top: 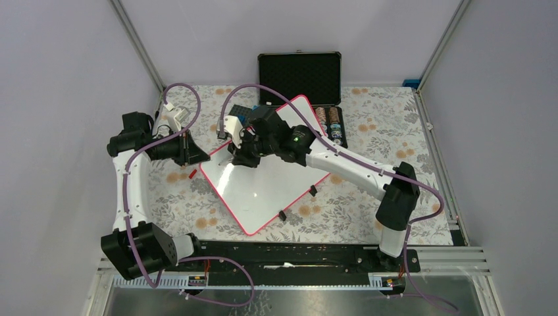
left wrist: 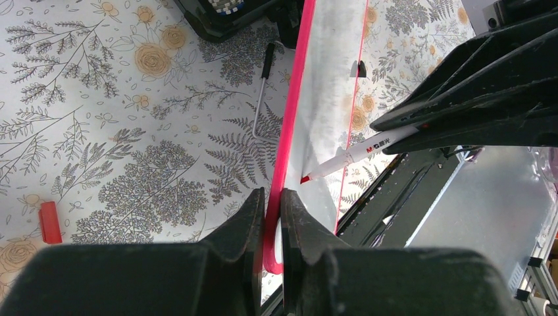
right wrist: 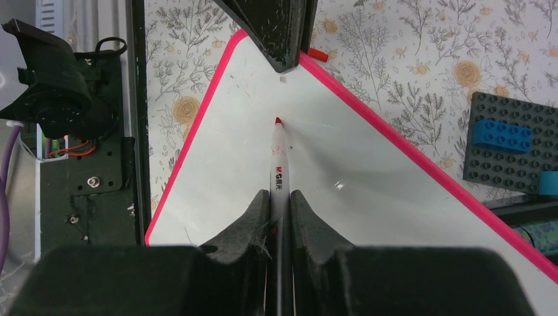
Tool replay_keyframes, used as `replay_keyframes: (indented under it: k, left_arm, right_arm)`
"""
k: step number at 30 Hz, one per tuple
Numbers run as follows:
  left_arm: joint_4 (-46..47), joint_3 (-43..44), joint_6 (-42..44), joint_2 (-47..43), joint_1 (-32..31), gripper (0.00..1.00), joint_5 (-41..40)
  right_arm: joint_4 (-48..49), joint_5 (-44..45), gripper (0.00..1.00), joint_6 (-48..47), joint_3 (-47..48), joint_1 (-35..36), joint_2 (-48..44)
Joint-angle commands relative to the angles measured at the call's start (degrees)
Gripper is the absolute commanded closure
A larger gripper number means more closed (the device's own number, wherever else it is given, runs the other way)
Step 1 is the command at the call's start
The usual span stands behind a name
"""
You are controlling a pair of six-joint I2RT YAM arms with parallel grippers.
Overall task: Write a sentence on the whiteboard
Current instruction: Adjust the whiteboard on the whiteboard stand, then write a sentence on the whiteboard.
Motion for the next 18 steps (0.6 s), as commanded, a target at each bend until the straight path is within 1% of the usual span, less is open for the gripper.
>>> replay_keyframes:
  k: [1, 18]
  left_arm:
    - [0.76, -0.91, 1.25, -1.42, 0.03, 1.0, 0.48]
    - [0.79, -0.92, 1.26, -1.22, 0.03, 1.0, 0.37]
  right_arm:
    - [1.16, 1.01, 1.0, 0.12, 3.09, 0.23, 1.24]
    - [-0.34, -0.5, 1.0, -1.13, 4.04, 1.74, 2.63]
